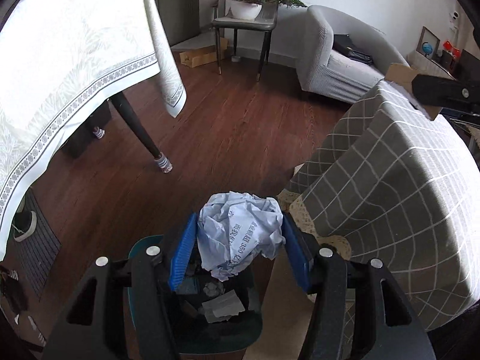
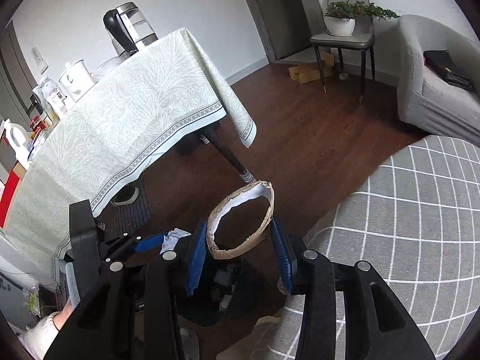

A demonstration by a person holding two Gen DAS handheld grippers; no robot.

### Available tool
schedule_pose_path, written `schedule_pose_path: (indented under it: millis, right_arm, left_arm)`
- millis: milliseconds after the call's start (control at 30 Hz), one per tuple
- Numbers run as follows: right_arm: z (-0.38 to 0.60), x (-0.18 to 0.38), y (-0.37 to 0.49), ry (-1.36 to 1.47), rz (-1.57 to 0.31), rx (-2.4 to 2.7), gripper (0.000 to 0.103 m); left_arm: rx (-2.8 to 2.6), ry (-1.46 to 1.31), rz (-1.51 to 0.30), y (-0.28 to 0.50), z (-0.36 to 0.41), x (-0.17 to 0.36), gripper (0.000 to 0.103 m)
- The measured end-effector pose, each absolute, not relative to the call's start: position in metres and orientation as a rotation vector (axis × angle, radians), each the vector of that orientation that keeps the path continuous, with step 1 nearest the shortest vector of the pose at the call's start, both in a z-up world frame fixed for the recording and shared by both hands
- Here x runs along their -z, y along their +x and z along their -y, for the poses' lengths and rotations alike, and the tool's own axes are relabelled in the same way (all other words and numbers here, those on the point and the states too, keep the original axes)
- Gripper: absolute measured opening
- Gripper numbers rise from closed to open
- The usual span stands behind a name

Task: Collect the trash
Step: 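Carry the crumpled paper and cardboard ring over the teal bin with both tools, then open the left tool to drop the paper while the right tool drops the ring into the bin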

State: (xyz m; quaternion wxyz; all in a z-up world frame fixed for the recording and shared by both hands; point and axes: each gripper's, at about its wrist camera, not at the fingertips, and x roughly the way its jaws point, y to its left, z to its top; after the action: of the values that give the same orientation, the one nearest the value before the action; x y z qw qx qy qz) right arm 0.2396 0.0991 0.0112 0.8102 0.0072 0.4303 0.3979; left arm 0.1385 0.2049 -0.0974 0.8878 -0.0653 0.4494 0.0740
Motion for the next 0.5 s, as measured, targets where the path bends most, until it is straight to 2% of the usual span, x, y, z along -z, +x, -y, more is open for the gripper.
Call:
schedule_pose_path:
  millis: [267, 500]
  right_arm:
    - [-0.156, 0.002, 0.236, -0.002, -0.947, -0.913, 0.042]
    - [-0.201, 0.016, 0.227, -0.036, -0.98, -0.964, 0.042]
  left_arm:
    - [-0.217, -0.117, -1.026, 0.122, -0.243, 0.121, 0.06]
    - [-0.266, -0.086, -1.18, 0.11, -0.269, 0.163, 0.06]
